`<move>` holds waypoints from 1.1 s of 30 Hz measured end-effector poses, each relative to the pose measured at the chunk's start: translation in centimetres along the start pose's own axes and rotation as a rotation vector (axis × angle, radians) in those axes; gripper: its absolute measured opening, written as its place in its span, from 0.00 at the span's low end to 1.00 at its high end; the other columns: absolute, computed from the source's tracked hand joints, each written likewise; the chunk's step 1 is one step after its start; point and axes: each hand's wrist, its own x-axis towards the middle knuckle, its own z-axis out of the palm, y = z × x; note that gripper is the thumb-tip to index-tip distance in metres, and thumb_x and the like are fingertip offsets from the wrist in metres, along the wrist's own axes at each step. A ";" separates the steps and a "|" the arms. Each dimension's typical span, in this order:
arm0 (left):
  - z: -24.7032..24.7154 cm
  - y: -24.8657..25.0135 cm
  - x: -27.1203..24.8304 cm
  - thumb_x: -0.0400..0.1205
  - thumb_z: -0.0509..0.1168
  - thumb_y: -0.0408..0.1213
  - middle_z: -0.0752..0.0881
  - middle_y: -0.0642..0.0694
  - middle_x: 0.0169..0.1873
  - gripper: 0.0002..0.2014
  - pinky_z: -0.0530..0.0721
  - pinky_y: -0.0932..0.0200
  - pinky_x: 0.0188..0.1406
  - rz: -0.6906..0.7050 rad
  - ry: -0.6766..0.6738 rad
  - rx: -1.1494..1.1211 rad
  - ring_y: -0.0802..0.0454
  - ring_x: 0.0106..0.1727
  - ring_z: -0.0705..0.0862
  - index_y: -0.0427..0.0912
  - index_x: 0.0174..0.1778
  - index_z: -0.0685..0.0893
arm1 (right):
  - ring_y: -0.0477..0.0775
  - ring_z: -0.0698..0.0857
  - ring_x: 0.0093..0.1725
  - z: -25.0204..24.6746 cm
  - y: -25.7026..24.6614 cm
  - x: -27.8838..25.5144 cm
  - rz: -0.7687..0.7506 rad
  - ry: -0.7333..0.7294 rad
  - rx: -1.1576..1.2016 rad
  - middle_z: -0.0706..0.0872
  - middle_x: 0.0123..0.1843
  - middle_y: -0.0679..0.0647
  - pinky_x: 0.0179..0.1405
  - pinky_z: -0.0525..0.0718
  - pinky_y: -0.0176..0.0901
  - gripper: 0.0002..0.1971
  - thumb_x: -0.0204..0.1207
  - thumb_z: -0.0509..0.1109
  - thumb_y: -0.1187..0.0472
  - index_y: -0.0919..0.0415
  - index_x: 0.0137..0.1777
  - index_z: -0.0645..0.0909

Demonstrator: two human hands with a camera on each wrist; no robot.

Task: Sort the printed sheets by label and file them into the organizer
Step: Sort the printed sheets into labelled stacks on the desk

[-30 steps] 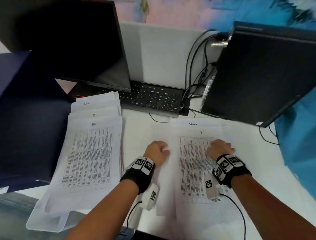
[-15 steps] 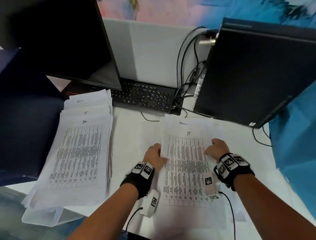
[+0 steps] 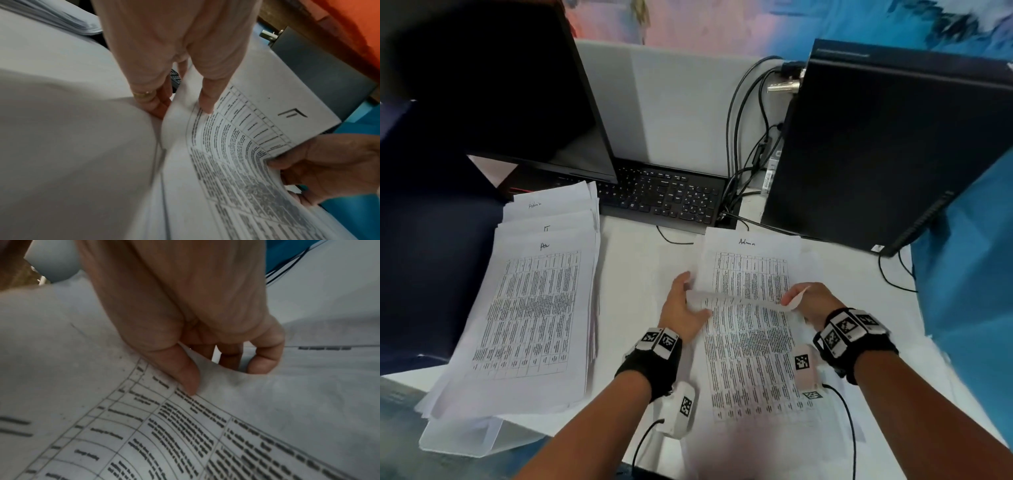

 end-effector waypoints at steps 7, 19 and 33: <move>-3.2 -0.4 -0.1 0.82 0.66 0.43 0.85 0.43 0.56 0.20 0.78 0.57 0.56 -0.067 0.183 -0.071 0.47 0.58 0.82 0.37 0.67 0.78 | 0.51 0.86 0.43 1.5 -2.3 -0.4 -0.074 -0.033 0.160 0.87 0.49 0.54 0.34 0.82 0.39 0.12 0.74 0.73 0.64 0.59 0.57 0.81; -12.5 -2.7 1.7 0.82 0.61 0.43 0.82 0.37 0.57 0.13 0.75 0.52 0.52 -0.254 0.523 0.251 0.37 0.59 0.80 0.40 0.57 0.79 | 0.62 0.86 0.55 8.2 -5.3 -0.9 -0.111 -0.134 0.044 0.87 0.54 0.61 0.60 0.84 0.53 0.09 0.79 0.65 0.69 0.63 0.56 0.83; -18.4 -5.2 0.5 0.82 0.60 0.48 0.77 0.34 0.64 0.24 0.79 0.47 0.60 -0.477 0.249 0.628 0.36 0.63 0.78 0.35 0.68 0.70 | 0.57 0.77 0.69 10.2 -7.2 -0.8 -0.113 -0.074 -0.475 0.78 0.67 0.58 0.66 0.75 0.41 0.16 0.82 0.56 0.69 0.67 0.67 0.77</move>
